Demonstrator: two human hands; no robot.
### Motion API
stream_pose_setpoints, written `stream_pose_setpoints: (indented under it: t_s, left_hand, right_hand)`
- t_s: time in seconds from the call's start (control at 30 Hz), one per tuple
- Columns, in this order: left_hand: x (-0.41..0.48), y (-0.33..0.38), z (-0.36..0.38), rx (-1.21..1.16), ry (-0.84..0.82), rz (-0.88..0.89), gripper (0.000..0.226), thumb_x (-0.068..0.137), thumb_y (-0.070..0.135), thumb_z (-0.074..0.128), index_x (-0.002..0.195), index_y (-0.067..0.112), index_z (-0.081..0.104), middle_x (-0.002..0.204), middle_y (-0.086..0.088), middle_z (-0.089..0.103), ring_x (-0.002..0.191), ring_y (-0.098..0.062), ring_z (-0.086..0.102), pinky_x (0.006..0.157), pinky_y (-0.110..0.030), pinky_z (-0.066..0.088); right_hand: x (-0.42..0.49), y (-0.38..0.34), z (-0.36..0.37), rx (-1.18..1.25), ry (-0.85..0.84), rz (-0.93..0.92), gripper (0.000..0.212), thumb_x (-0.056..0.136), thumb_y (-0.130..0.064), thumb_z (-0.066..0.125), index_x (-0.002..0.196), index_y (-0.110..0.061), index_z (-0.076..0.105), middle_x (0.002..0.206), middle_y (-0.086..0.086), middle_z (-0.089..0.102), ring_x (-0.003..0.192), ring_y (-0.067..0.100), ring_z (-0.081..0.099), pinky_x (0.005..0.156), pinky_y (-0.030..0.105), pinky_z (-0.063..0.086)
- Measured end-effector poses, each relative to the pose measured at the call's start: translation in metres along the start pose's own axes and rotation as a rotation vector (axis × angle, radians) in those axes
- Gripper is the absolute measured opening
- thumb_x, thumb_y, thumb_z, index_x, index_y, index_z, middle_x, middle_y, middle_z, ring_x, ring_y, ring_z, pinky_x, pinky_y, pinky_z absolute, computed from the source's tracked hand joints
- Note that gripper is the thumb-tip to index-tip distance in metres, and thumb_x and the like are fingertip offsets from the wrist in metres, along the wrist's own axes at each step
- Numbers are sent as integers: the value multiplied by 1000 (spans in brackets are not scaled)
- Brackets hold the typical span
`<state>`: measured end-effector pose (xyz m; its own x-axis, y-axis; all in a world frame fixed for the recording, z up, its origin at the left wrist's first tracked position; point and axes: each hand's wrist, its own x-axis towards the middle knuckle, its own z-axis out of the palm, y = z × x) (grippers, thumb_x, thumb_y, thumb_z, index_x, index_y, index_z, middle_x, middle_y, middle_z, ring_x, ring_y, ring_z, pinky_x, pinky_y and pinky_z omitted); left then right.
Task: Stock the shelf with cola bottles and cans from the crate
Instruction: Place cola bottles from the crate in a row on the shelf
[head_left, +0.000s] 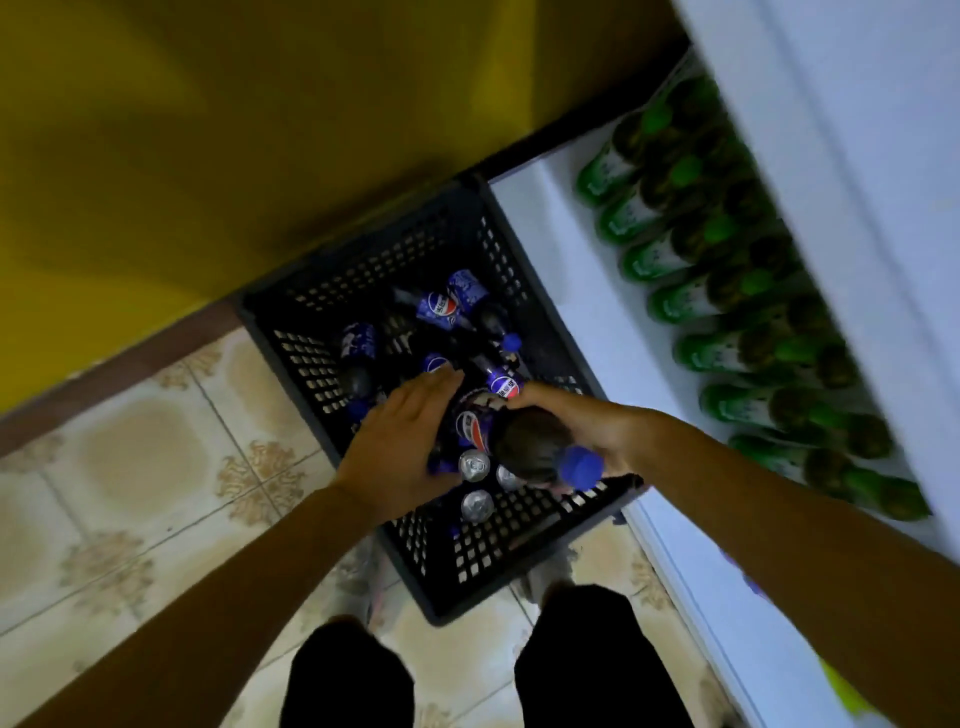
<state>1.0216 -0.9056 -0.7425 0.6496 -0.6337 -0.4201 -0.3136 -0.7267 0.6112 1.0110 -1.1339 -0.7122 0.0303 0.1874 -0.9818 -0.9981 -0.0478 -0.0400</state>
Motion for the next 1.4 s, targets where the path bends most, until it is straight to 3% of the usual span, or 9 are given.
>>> stream_pose_setpoints:
  t_s: [0.17,0.33,0.47,0.6,0.77,0.93,1.07,1.27,1.4]
  left_hand:
    - [-63,84,-93,204,97,212,87,70,65,56,141,20,36,149,-7,39,133,-28,41,104,-45,35]
    - [-129,156,-173,85,217,194,74,59,41,78,123,11,55,117,-10,61,108,-33,56,87,-40,43]
    - [-168,190,-227,135,201,249,77,57,37,83,124,13,53,117,-7,60,109,-28,51,80,-40,48]
    - [-193,205,-273,330,265,368,72,55,44,79,117,14,56,107,-2,61,102,-24,53,70,-36,51]
    - [-205,216,-327,434,322,458,68,59,50,75,115,18,55,103,3,61,96,-19,53,67,-26,40]
    - [-216,255,-365,40,161,380,59,61,42,83,109,21,55,100,7,65,88,-12,62,75,-31,53]
    - [-210,296,-369,-253,39,403,49,64,30,84,105,24,58,104,5,68,94,-10,64,86,-30,52]
    - [-208,365,-375,-593,-209,390,34,76,23,74,107,14,61,92,0,72,84,-13,68,67,-19,53]
    - [-206,420,-375,-846,-477,343,29,67,27,61,91,12,62,69,-1,70,61,-11,66,57,-20,52]
  right_hand:
    - [-160,7,35,-49,-211,19,44,65,-50,67,78,-9,77,87,16,72,69,24,70,55,28,55]
    - [-298,9,79,-163,-92,-147,54,69,-56,61,92,-9,72,79,17,71,63,26,67,64,33,54]
    - [-369,30,104,-26,15,-419,31,59,-54,72,81,-32,77,76,15,73,62,33,69,63,42,58]
    - [-385,57,124,217,158,-547,44,78,-55,60,102,-19,67,80,7,75,69,26,71,69,37,56]
    - [-391,78,159,221,299,-746,28,101,-18,36,106,-9,63,84,5,73,73,17,68,79,33,51]
    - [-413,79,187,300,311,-879,17,93,-14,54,104,-9,65,91,7,71,81,20,66,84,33,49]
    - [-432,80,190,379,322,-1030,23,96,-12,47,114,-11,62,100,10,70,85,20,66,80,31,51]
    - [-470,89,165,565,339,-1209,33,96,-35,42,117,-15,61,97,7,70,89,20,66,88,38,47]
    - [-507,101,145,629,351,-1334,40,83,-52,47,95,-19,65,75,-3,65,72,13,61,82,34,45]
